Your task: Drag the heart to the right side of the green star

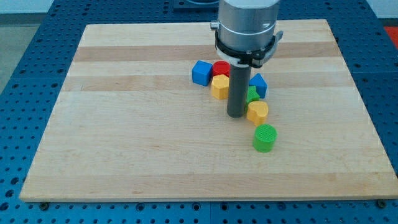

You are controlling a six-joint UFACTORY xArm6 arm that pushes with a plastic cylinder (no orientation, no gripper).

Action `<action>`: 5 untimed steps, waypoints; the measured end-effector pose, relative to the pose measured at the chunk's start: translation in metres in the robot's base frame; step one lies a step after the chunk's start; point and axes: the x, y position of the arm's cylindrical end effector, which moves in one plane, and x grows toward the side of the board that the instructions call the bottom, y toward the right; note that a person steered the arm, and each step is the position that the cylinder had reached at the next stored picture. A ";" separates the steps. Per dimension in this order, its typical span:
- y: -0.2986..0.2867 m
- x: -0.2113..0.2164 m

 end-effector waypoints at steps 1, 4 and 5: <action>0.000 0.022; 0.043 0.016; 0.043 0.013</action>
